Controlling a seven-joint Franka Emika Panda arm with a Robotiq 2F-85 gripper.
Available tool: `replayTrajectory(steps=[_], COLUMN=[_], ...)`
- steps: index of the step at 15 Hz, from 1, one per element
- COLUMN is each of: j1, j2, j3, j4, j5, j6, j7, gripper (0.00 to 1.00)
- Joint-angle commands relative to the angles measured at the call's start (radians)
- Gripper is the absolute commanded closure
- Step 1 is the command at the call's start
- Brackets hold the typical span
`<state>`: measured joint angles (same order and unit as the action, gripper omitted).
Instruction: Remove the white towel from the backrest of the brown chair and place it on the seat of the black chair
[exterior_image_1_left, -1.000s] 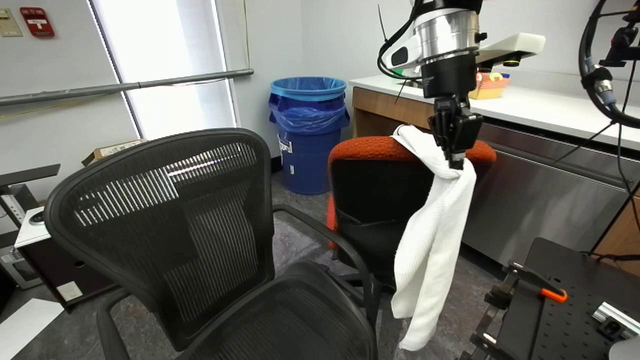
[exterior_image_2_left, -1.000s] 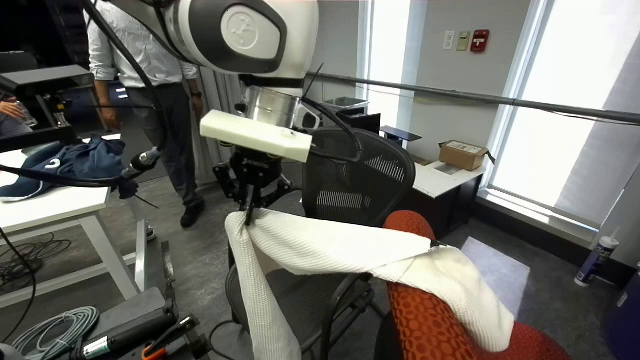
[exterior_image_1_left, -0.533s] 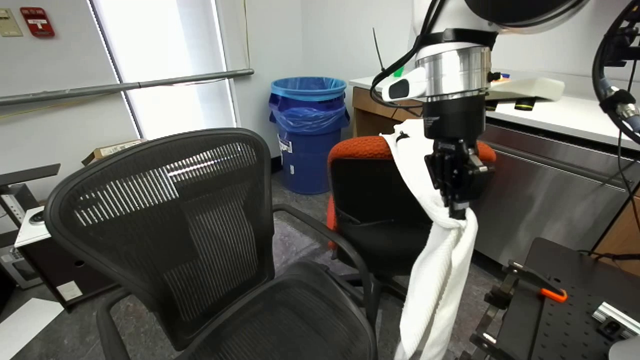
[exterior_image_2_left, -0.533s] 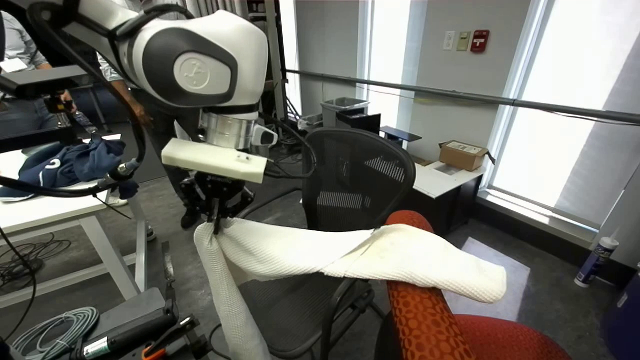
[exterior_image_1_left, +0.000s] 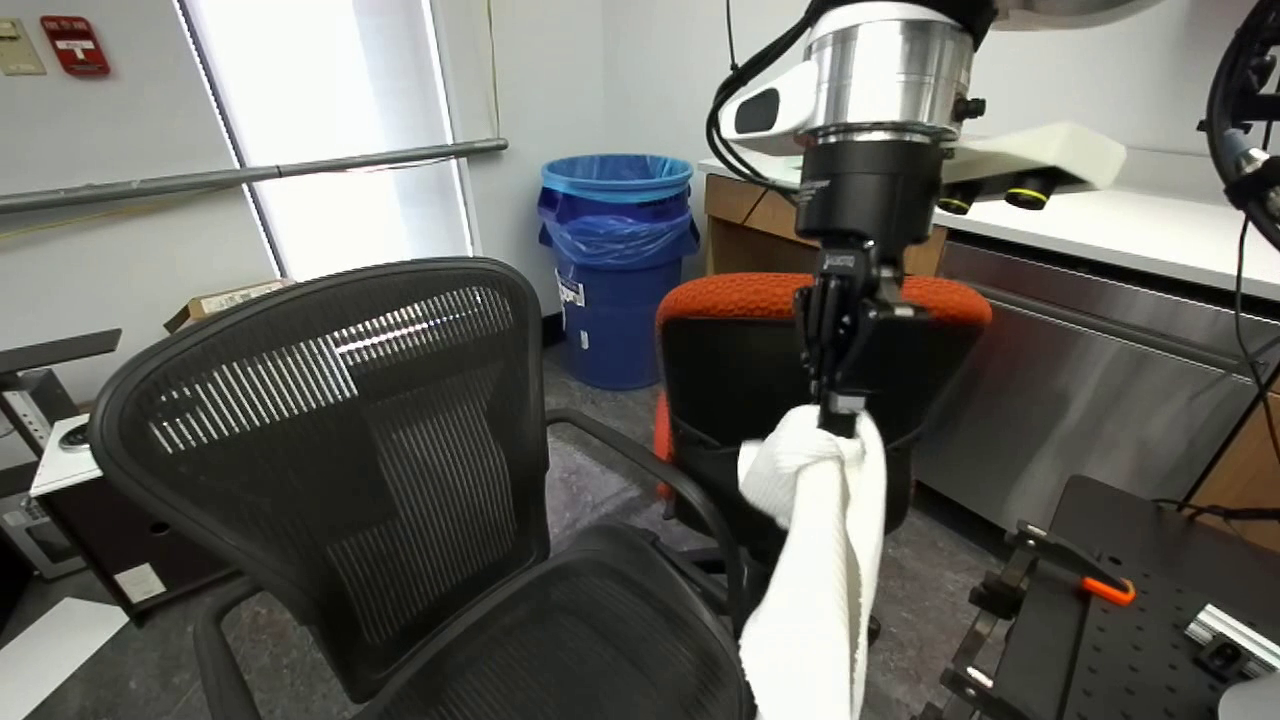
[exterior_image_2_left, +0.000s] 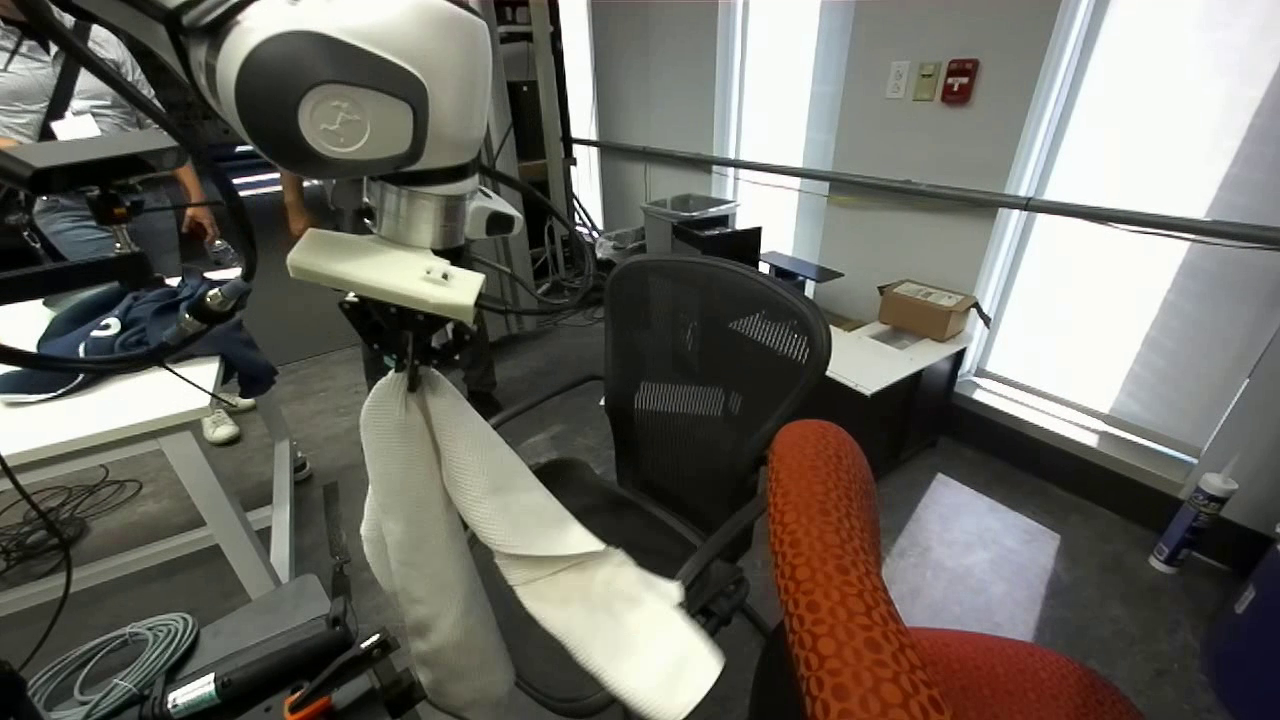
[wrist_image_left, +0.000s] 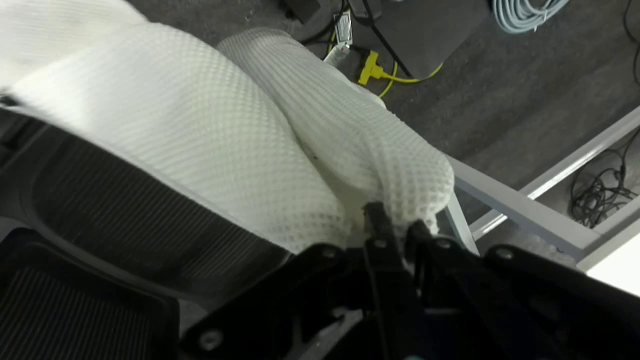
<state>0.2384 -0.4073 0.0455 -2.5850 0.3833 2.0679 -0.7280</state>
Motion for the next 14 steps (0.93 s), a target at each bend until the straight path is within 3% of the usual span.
replayTrajectory(steps=[1, 14], j1=[0.043, 0.072], j2=[-0.02, 0.075], j3=[0.033, 0.076], j4=[0.008, 0.041], j5=[0.068, 0.054], j6=[0.083, 0.332], j7=[0.073, 0.279], gripper=[1.0, 1.0])
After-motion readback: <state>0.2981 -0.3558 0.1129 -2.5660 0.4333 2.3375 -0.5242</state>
